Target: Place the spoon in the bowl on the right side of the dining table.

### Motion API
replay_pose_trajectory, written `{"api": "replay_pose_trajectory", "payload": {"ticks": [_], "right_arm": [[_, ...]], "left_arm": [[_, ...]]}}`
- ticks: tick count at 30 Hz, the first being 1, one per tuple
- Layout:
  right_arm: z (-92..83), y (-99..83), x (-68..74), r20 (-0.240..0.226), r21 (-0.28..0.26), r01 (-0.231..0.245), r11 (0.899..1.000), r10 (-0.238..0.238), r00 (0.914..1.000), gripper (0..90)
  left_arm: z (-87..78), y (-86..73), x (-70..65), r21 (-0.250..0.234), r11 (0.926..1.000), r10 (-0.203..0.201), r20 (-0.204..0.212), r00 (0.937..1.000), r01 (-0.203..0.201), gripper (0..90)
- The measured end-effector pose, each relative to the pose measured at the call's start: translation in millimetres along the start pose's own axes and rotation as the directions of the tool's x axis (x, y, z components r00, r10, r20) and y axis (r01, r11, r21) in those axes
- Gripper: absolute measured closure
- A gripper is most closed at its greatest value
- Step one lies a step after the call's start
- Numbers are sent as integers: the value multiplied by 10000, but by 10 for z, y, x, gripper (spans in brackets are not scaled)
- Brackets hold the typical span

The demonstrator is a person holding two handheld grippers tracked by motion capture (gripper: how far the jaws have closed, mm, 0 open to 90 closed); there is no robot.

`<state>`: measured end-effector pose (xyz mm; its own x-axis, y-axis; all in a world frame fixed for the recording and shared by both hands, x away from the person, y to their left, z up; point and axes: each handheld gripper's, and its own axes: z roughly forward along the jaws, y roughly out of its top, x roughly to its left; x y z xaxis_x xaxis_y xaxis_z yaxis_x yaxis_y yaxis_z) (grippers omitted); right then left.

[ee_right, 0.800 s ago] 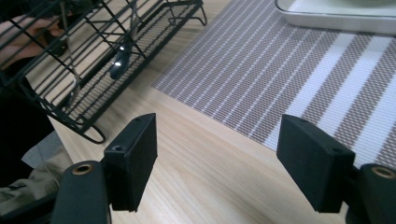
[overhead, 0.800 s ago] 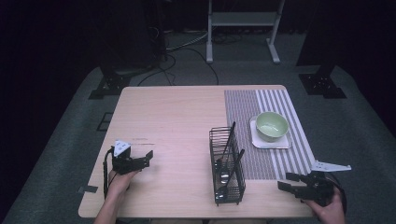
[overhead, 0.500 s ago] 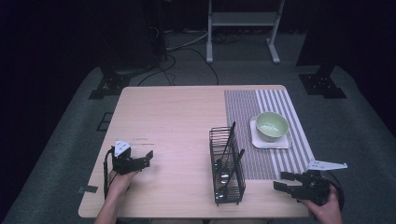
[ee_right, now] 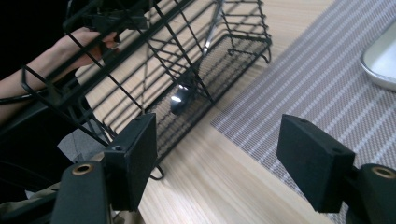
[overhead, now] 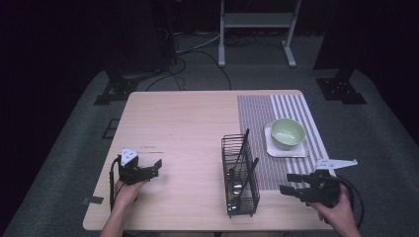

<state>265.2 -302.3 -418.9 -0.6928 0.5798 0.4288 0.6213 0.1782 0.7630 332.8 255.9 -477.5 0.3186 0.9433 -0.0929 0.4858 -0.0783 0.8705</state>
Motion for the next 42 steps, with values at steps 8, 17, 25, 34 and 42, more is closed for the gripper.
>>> {"api": "replay_pose_trajectory", "payload": {"ticks": [8, 17, 25, 34, 42], "right_arm": [[57, 213, 109, -340, 74, 261, 9996, -258, 9991, 280], [131, 425, 222, -606, 63, 588, 9983, -583, 9965, 282], [230, 581, 263, -838, 94, 584, 9982, -574, 9948, 306], [312, 641, 272, -927, 215, 478, 9986, -456, 9946, 340], [414, 697, 295, -1038, 400, 470, 9981, -427, 9937, 396]], "left_arm": [[-1, 0, 2, 18, 10000, 19, -2, 10000, -19, 0], [2, 1, -4, 42, 10000, 53, 15, 10000, -53, 0], [3, 1, -4, 69, 9999, 91, 21, 10000, -91, 0], [3, 1, -4, 72, 9999, 106, 17, 9999, -106, 0], [3, 2, -6, 83, 9999, 113, 26, 9999, -113, 0]]}}
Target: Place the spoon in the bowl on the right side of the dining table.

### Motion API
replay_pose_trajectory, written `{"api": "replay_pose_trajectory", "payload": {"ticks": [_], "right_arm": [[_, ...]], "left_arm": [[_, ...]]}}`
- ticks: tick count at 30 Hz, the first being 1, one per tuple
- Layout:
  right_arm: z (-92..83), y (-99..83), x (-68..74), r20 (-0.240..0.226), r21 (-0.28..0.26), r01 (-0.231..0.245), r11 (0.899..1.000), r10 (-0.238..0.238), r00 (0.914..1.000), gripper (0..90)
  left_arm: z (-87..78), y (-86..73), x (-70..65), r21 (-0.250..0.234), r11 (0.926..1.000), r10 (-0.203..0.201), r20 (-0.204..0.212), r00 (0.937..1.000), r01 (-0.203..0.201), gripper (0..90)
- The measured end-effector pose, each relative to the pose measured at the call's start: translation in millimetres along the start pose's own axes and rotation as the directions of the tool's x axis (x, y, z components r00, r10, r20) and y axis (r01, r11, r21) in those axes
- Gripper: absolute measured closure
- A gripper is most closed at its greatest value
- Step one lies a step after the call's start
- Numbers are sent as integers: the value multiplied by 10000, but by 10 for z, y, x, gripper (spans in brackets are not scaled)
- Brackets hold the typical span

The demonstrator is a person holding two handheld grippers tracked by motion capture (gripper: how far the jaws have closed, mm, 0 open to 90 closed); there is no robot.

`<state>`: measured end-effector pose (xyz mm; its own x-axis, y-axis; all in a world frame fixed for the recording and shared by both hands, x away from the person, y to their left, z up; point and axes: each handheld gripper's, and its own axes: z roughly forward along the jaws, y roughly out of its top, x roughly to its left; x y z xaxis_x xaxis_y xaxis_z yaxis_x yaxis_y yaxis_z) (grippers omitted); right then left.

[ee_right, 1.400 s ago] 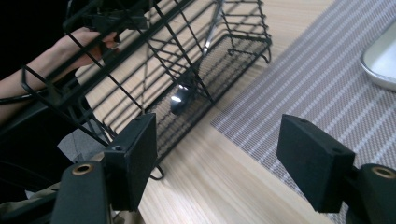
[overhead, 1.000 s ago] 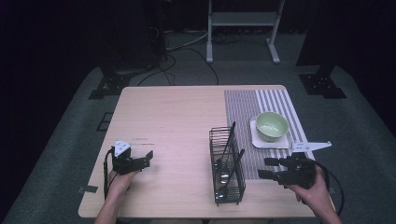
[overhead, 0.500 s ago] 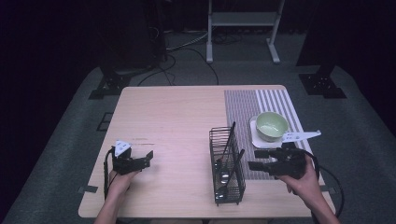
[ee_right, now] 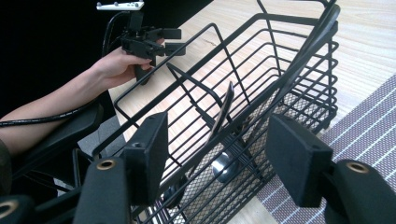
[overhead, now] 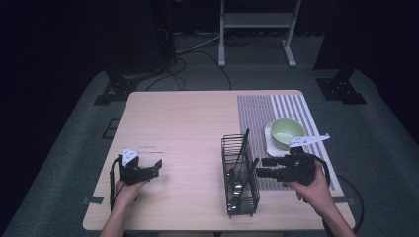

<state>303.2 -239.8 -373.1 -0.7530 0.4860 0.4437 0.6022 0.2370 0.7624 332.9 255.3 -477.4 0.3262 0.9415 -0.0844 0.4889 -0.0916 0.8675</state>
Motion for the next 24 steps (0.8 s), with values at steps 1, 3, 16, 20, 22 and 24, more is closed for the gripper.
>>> {"api": "replay_pose_trajectory", "payload": {"ticks": [1, 3, 16, 20, 22, 24], "right_arm": [[12, 7, 0, -19, 21, 4, 10000, -4, 10000, 404], [27, 18, 5, -27, 59, -5, 10000, 5, 10000, 421], [89, 83, 1, 86, 30, -339, 9994, 338, 9994, 624], [106, 87, 0, -3, 67, -420, 9991, 420, 9991, 732], [109, 89, 10, 31, 116, -414, 9991, 414, 9991, 773], [110, 90, 13, 88, 125, -396, 9991, 394, 9992, 804]], "left_arm": [[0, 0, 0, 0, 10000, 4, 2, 10000, -4, 0], [0, 0, -1, 3, 10000, 27, 3, 10000, -27, 0], [1, 0, -1, 5, 10000, 40, 6, 10000, -40, 0], [1, 0, -1, 5, 10000, 39, 6, 10000, -39, 0], [1, 0, -2, 4, 10000, 43, 6, 10000, -43, 0], [1, 0, -2, 5, 10000, 45, 6, 10000, -45, 0]]}}
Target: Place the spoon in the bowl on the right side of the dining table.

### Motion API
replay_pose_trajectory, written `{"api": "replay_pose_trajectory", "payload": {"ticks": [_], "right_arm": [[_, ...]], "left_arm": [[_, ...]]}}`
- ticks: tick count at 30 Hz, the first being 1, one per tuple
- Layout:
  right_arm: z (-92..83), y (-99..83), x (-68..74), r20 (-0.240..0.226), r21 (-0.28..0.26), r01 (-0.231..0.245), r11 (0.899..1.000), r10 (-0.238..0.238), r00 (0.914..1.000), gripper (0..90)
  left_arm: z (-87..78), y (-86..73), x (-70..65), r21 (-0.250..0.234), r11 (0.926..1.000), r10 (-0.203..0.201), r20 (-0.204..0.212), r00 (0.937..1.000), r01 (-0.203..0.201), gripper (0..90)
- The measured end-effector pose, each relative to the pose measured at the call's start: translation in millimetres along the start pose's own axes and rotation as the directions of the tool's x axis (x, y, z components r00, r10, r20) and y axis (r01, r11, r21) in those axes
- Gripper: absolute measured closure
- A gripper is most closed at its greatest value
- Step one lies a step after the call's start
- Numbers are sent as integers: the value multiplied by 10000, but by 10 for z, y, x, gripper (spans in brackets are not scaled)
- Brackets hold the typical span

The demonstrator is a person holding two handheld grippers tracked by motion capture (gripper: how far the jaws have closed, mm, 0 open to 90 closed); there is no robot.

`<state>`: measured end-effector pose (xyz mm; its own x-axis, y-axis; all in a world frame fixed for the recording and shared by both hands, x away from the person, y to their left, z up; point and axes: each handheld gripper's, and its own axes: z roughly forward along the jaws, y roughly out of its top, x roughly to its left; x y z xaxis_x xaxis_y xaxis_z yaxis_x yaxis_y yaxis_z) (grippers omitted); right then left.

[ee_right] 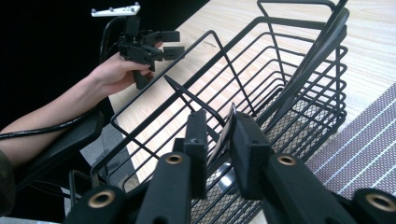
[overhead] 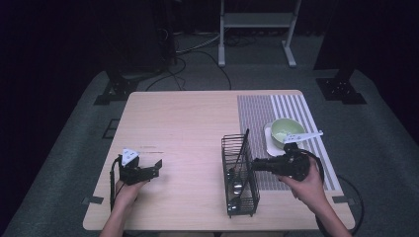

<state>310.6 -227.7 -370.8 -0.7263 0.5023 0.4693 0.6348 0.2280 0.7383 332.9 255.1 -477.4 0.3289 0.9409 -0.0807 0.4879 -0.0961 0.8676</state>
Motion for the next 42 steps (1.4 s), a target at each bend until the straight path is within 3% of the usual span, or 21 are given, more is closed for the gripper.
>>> {"api": "replay_pose_trajectory", "payload": {"ticks": [2, 7, 19, 42], "right_arm": [[-13, -2, 7, 97, -58, -67, 10000, 68, 9999, 859], [-31, 0, 17, -38, -90, -196, 9998, 196, 9998, 880], [-129, 70, 59, -271, -258, -829, 9962, 822, 9962, 886], [-434, 393, 186, -281, -779, -1169, 9901, 1151, 9930, 886]], "left_arm": [[0, 0, 0, 5, 10000, 8, -5, 10000, -8, 0], [0, 0, 0, 6, 10000, 8, -12, 10000, -8, 0], [0, -1, 2, -13, 10000, 14, -45, 10000, -14, 0], [0, -1, 3, -6, 10000, 31, -86, 10000, -31, 0]]}}
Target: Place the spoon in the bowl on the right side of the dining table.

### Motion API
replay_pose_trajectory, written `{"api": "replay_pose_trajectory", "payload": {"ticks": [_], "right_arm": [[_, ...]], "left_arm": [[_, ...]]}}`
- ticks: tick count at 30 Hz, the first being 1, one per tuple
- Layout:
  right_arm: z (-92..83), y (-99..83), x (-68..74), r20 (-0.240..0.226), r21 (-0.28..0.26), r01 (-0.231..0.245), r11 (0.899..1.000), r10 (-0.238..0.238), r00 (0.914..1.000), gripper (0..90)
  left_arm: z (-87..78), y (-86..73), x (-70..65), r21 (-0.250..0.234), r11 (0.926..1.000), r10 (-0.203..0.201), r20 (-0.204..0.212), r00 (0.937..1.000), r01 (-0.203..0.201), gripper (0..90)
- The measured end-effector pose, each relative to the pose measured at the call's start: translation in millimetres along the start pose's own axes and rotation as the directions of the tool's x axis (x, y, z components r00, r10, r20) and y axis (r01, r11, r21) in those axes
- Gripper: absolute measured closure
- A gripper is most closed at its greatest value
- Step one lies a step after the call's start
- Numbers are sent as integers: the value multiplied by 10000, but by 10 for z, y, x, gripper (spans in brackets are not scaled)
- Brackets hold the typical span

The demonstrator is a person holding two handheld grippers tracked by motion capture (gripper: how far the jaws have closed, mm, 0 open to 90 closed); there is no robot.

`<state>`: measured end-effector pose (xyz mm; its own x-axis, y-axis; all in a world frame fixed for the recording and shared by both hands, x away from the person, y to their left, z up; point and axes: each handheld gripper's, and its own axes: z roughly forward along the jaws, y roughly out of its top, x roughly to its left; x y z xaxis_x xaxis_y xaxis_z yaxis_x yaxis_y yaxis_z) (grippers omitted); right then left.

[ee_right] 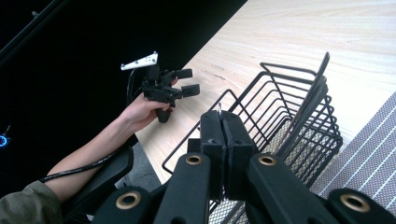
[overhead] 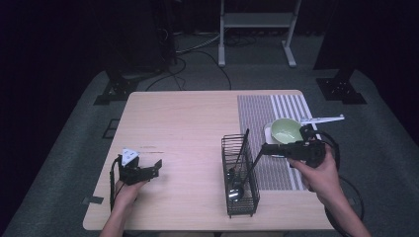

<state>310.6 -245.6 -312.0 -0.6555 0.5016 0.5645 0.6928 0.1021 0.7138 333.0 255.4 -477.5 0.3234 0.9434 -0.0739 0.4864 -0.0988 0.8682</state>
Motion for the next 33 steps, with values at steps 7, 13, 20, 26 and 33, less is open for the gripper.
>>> {"api": "replay_pose_trajectory", "payload": {"ticks": [7, 13, 20, 26, 33], "right_arm": [[-63, 77, -21, -31, -196, -264, 9995, 263, 9996, 887], [-124, 152, -21, -98, -376, -404, 9985, 401, 9991, 886], [-208, 239, -10, -136, -591, -474, 9971, 467, 9988, 887], [-257, 277, 0, -117, -656, -560, 9963, 553, 9984, 887], [-317, 298, -45, -357, -834, -840, 9930, 813, 9961, 886]], "left_arm": [[0, 0, 0, -3, 10000, 0, -7, 10000, 0, 0], [0, 0, 0, -1, 10000, -11, -5, 10000, 11, 0], [0, 0, 0, 1, 10000, -27, -7, 10000, 27, 0], [2, 0, -2, -17, 10000, -29, -16, 10000, 29, 0], [3, 0, -3, -14, 10000, -24, -28, 10000, 24, 0]]}}
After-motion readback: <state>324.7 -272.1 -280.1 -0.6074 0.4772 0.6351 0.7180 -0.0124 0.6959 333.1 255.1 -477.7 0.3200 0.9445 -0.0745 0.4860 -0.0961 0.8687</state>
